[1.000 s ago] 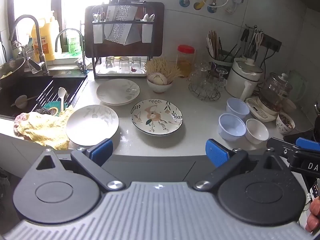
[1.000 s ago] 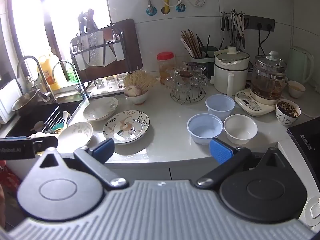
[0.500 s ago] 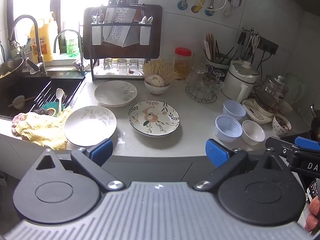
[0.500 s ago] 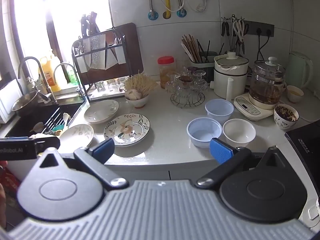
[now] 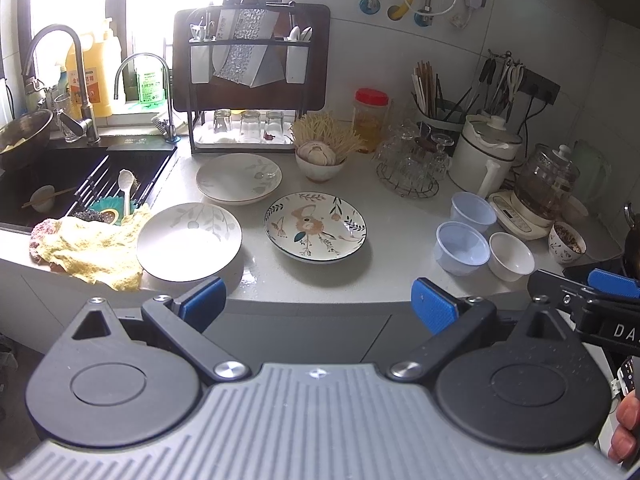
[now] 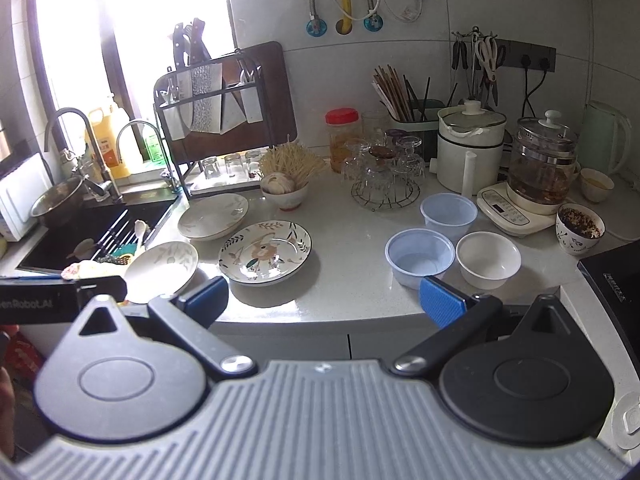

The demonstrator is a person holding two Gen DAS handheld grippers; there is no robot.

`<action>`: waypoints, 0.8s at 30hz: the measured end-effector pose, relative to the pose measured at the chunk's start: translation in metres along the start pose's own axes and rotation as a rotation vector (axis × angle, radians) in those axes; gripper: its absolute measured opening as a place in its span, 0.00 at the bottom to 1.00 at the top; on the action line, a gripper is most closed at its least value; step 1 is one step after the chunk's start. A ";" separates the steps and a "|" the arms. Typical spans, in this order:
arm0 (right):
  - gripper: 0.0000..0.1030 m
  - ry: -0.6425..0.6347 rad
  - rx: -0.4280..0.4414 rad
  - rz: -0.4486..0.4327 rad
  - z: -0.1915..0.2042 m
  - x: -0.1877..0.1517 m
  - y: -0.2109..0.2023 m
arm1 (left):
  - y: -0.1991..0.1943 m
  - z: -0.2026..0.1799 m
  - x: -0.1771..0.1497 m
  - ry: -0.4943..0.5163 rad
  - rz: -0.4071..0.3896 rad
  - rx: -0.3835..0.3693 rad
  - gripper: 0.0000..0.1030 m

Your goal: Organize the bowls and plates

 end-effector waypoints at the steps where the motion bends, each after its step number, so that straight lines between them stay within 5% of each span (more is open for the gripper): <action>1: 1.00 -0.001 0.002 0.001 0.001 -0.001 0.000 | 0.000 0.001 -0.001 -0.001 0.001 0.002 0.98; 24: 1.00 -0.018 0.005 0.010 0.001 -0.016 -0.002 | -0.002 0.007 -0.020 -0.020 0.032 0.022 0.98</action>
Point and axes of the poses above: each gripper's, at about its wrist camera, not at the fingertips, and y roughly the way its jaws point, z to its left, x to its top, the point moved 1 cm from there along y, roughly the way its jaws point, and after that the axes turned 11 degrees about -x, right-handed, at the moved point
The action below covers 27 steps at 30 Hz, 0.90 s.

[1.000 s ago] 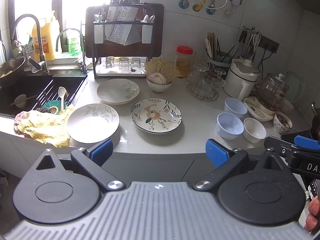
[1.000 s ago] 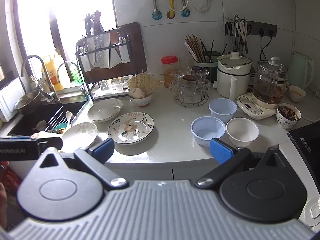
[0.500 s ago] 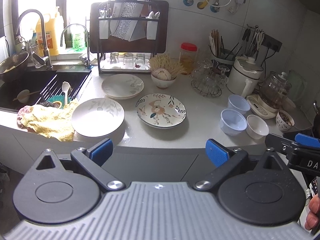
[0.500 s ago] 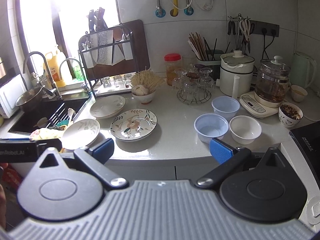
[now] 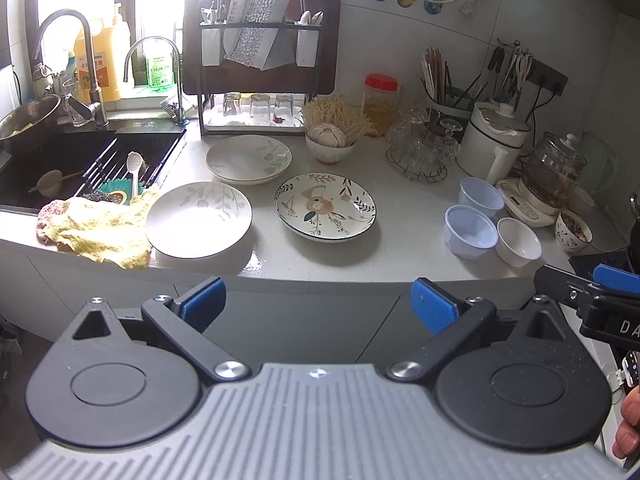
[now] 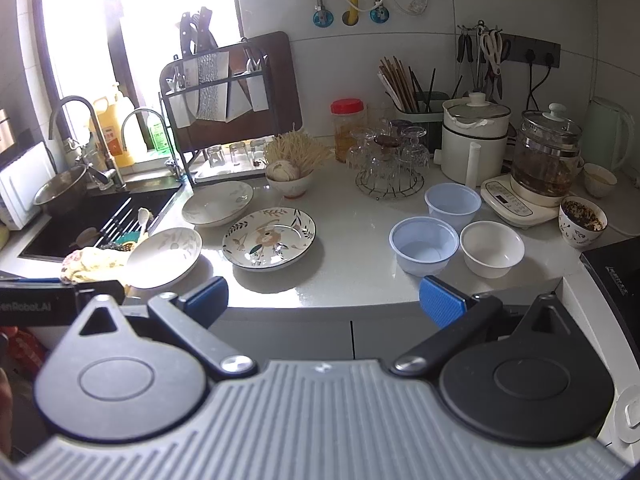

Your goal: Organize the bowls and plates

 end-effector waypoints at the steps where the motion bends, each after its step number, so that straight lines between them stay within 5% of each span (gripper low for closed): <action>1: 1.00 0.001 -0.002 0.001 0.000 0.000 0.000 | 0.001 -0.001 0.000 0.002 -0.001 0.002 0.98; 27: 1.00 0.008 -0.003 0.006 -0.011 0.006 0.006 | 0.026 -0.009 0.003 -0.024 0.048 -0.044 0.98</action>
Point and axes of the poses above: each gripper's, at about its wrist camera, not at the fingertips, and y roughly the way its jaws point, z to its left, x to its top, the point moved 1 cm from there along y, roughly the way its jaws point, and after that the axes turned 11 degrees about -x, right-handed, at the moved point
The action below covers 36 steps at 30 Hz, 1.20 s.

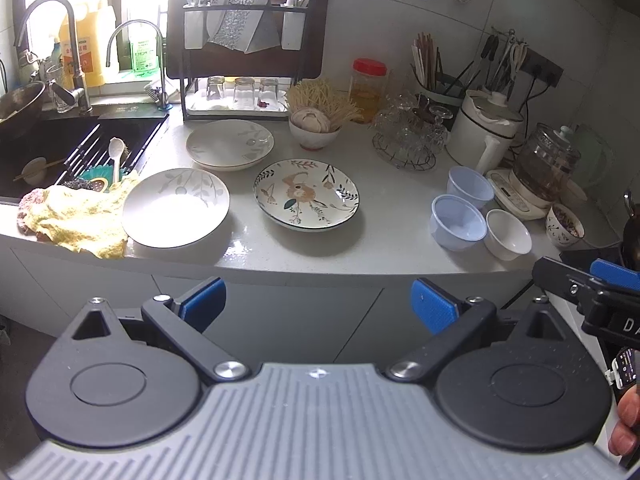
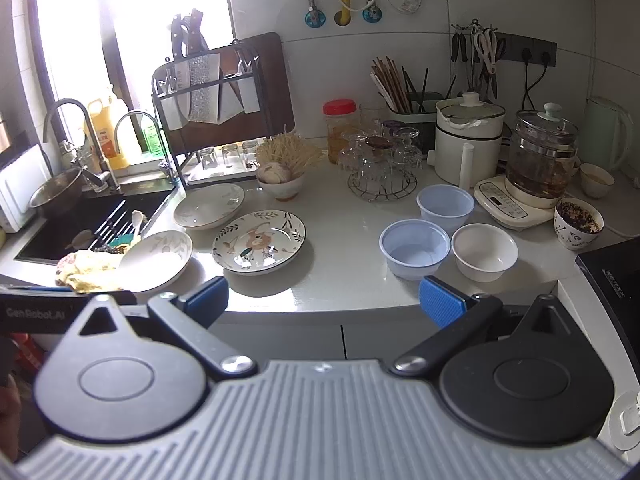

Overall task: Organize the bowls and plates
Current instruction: 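Move the left gripper toward the rim of the white leaf-pattern plate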

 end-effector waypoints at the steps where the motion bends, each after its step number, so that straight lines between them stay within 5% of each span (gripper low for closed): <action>1: 1.00 0.003 0.003 0.001 -0.001 0.000 0.000 | 0.001 -0.002 0.001 -0.002 0.006 -0.005 0.98; 22: 1.00 0.053 0.020 0.017 0.012 0.002 0.015 | 0.022 0.023 0.018 0.006 0.047 -0.045 0.98; 36: 1.00 0.058 -0.012 0.023 0.068 0.030 0.049 | 0.047 0.083 0.069 0.064 0.075 -0.052 0.98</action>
Point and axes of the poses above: each gripper's, at about its wrist camera, not at the fingertips, and y roughly the way its jaws point, z to its left, x to its top, the point moved 1 cm from there along y, roughly the way its jaws point, and after that the axes turned 11 degrees about -x, right-handed, at the moved point
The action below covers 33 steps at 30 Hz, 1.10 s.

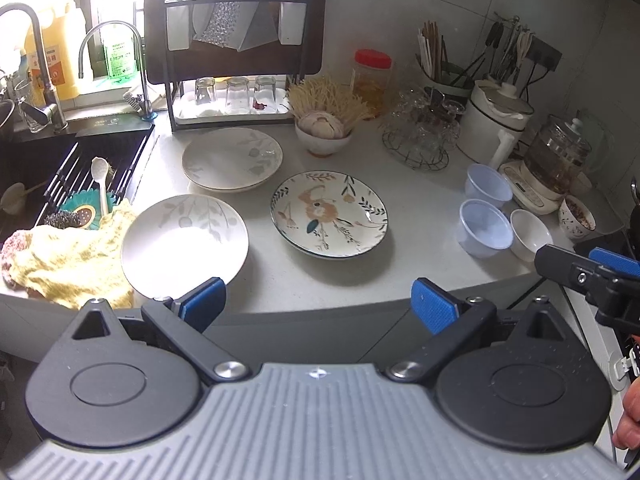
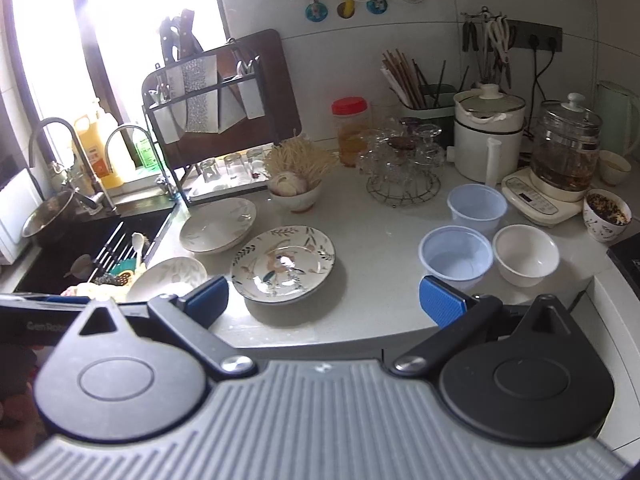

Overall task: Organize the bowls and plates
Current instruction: 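Move the left gripper toward the rim of the white leaf-pattern plate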

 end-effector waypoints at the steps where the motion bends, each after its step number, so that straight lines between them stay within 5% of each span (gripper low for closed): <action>1: 1.00 -0.002 0.001 0.002 0.007 0.002 0.003 | 0.001 0.005 0.003 -0.003 0.003 -0.002 0.98; 14: 1.00 0.002 0.004 0.028 0.082 0.026 0.061 | 0.036 0.103 0.052 -0.036 0.030 -0.041 0.98; 33: 0.94 0.088 0.134 0.320 0.192 0.003 0.193 | 0.121 0.282 0.072 -0.070 0.180 -0.084 0.97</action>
Point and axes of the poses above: each gripper's, at about its wrist camera, not at the fingertips, and y roughly the way its jaws point, z to its left, x to its top, the point moved 1 cm from there along y, roughly the way its jaws point, and after that the axes turned 11 degrees about -x, right-handed, at the moved point
